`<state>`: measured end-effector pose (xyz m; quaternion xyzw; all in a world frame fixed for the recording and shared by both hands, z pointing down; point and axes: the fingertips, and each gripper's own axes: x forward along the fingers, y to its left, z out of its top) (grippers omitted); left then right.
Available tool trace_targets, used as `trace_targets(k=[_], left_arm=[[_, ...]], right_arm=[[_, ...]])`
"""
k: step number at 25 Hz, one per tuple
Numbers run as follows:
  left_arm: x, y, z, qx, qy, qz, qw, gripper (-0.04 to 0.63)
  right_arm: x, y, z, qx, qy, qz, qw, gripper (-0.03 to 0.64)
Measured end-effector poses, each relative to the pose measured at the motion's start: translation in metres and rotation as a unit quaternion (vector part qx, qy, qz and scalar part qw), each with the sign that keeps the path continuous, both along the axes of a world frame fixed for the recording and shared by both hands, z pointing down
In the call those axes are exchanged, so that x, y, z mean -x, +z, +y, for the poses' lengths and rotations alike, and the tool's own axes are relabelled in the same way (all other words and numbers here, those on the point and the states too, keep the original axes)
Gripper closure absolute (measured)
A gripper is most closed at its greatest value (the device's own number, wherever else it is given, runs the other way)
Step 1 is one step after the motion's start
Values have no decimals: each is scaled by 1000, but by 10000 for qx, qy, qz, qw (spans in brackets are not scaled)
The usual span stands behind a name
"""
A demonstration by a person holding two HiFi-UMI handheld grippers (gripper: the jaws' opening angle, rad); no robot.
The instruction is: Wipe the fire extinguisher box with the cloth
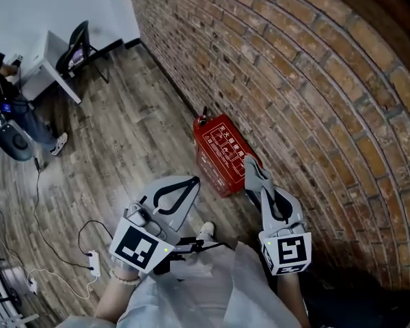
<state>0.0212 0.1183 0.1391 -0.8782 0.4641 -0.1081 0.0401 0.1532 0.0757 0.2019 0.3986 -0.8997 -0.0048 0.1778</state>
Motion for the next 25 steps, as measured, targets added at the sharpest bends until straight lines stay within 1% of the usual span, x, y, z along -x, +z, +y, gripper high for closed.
trace_targets(k=[3, 9, 15, 20, 25], left_arm=[[-1, 0, -5, 2, 19, -104, 9999, 597], [-4, 5, -15, 163, -96, 50, 9998, 597], [-9, 14, -25, 304, -46, 121, 9995, 597], [-4, 25, -34, 502, -69, 284, 9983, 597], [7, 36, -50, 441, 33, 95, 9990, 597]], right_arm=[[-1, 3, -6, 46, 28, -62, 10000, 598], [-7, 12, -12, 169, 32, -86, 9998, 598], [-11, 23, -17, 317, 78, -53, 9995, 598], [-6, 36, -20, 449, 101, -10, 9989, 598], [5, 53, -28, 617, 134, 79, 9980, 598]])
